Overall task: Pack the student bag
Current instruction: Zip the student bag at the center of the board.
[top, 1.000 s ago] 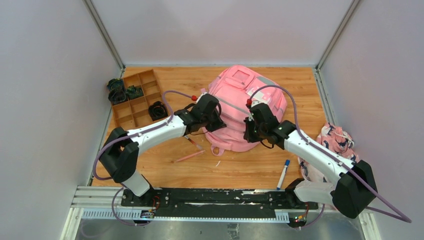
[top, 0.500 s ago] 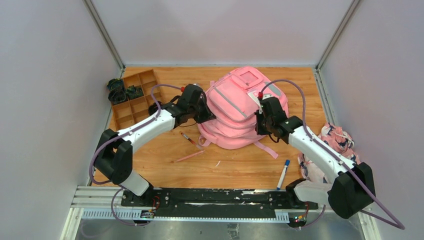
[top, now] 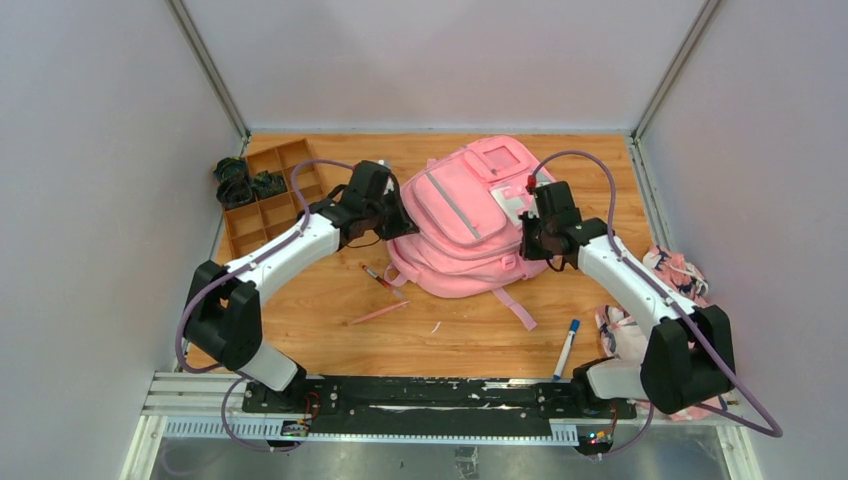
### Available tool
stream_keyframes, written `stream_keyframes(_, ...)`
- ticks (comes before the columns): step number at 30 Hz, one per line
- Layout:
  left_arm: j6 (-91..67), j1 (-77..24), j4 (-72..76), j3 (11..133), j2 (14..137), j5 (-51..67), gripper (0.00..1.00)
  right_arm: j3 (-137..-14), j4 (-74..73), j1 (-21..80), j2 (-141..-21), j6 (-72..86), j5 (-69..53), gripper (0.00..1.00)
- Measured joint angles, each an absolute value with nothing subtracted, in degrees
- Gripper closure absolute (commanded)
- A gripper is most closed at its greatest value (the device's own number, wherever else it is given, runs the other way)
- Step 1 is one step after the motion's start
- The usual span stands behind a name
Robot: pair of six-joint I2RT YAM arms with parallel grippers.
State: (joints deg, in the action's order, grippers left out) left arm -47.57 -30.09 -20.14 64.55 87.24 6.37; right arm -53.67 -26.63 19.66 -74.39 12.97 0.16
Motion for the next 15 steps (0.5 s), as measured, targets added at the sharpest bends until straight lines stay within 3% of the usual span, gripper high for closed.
stream_keyframes(2, -46.52, -30.00, -20.34, 64.99, 87.24, 7.18, 1.00, -53.80, -26.79, 19.33, -74.54, 12.91, -0.30, 0.69)
stream_keyframes(3, -45.95, -29.91, -20.49, 65.21, 87.24, 7.70, 1.00, -53.89, -26.96, 19.20, -74.52, 12.80, -0.40, 0.64)
stream_keyframes(10, -42.68, -27.86, -19.38, 63.77, 86.91, 12.05, 1.00, -56.80, -32.10, 19.07, -69.04, 11.73, 0.60, 0.56)
stream_keyframes(11, -42.33, -27.83, -18.65, 63.00, 86.70, 12.67, 0.93, -57.84, -32.49, 20.23, -67.92, 11.62, 0.84, 0.55)
stream_keyframes(13, -41.43, -28.34, -18.33, 61.87, 86.19, 13.47, 0.67, -60.86, -32.80, 24.91, -66.32, 11.00, 2.17, 0.52)
stream_keyframes(15, -40.45, -29.19, -19.29, 61.63, 85.27, 13.63, 0.54, -64.77, -32.51, 32.03, -66.63, 9.91, 4.29, 0.49)
